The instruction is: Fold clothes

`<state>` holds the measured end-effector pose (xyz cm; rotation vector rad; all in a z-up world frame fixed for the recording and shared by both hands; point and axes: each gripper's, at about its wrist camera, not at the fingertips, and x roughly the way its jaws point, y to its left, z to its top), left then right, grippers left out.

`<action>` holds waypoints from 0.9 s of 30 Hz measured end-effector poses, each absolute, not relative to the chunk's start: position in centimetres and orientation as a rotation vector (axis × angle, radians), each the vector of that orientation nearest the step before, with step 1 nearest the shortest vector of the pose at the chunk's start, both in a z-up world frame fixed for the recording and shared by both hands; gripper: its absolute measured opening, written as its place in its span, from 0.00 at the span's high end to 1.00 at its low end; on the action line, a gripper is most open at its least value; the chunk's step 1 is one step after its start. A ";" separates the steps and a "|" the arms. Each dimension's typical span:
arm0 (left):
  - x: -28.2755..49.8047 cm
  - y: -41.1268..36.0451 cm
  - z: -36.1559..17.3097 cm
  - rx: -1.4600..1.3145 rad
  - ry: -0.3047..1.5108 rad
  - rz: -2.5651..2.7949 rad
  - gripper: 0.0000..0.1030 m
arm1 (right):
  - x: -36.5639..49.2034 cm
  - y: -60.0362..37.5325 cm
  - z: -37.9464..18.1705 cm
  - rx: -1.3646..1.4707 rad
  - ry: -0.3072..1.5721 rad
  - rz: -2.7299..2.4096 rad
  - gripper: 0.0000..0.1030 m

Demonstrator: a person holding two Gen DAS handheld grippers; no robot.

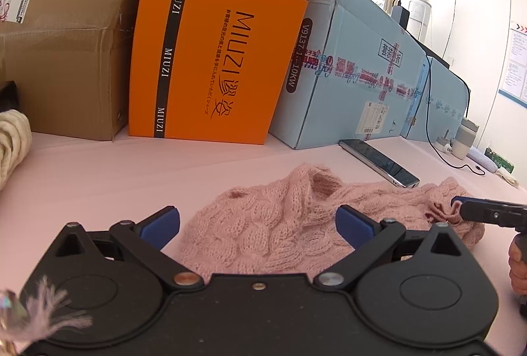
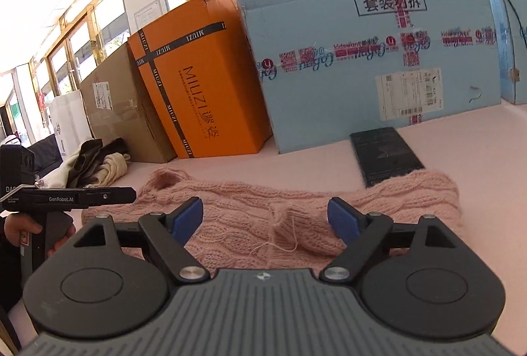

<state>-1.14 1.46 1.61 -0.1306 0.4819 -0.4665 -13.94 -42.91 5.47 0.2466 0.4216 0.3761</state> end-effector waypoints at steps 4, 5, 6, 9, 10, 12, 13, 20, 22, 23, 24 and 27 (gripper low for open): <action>-1.0 1.4 1.5 -0.133 0.493 -0.466 0.00 | -13.7 -42.5 4.6 0.312 0.479 0.462 0.21; -1.0 1.4 1.5 -0.133 0.496 -0.465 0.00 | -13.4 -42.4 4.3 0.316 0.502 0.468 0.21; -1.0 1.4 1.5 -0.132 0.497 -0.464 0.00 | -13.0 -42.4 4.0 0.320 0.523 0.466 0.20; -1.0 1.5 1.5 -0.132 0.497 -0.463 0.00 | -12.7 -42.5 3.7 0.343 0.541 0.464 0.20; -1.0 1.5 1.5 -0.134 0.499 -0.463 0.00 | -12.8 -42.6 3.7 0.352 0.537 0.463 0.20; -1.0 1.5 1.5 -0.136 0.502 -0.460 0.00 | -13.1 -42.8 3.9 0.372 0.514 0.459 0.20; -1.0 1.5 1.5 -0.136 0.503 -0.458 0.00 | -13.6 -42.9 4.1 0.381 0.492 0.455 0.20; -1.4 1.2 1.6 -0.100 0.508 -0.414 0.00 | -17.4 -46.8 5.7 0.518 0.277 0.145 0.18; -1.6 0.9 1.6 -0.077 0.510 -0.405 0.00 | -17.9 -48.0 5.3 0.551 0.283 -0.026 0.18; -1.6 0.8 1.6 -0.066 0.515 -0.399 0.00 | -18.0 -48.3 5.1 0.556 0.303 -0.113 0.18; -1.7 0.6 1.6 -0.055 0.519 -0.394 0.00 | -17.9 -48.6 4.8 0.565 0.323 -0.164 0.18; -1.5 0.5 1.4 -0.043 0.543 -0.372 0.00 | -17.5 -49.3 3.7 0.621 0.374 -0.221 0.18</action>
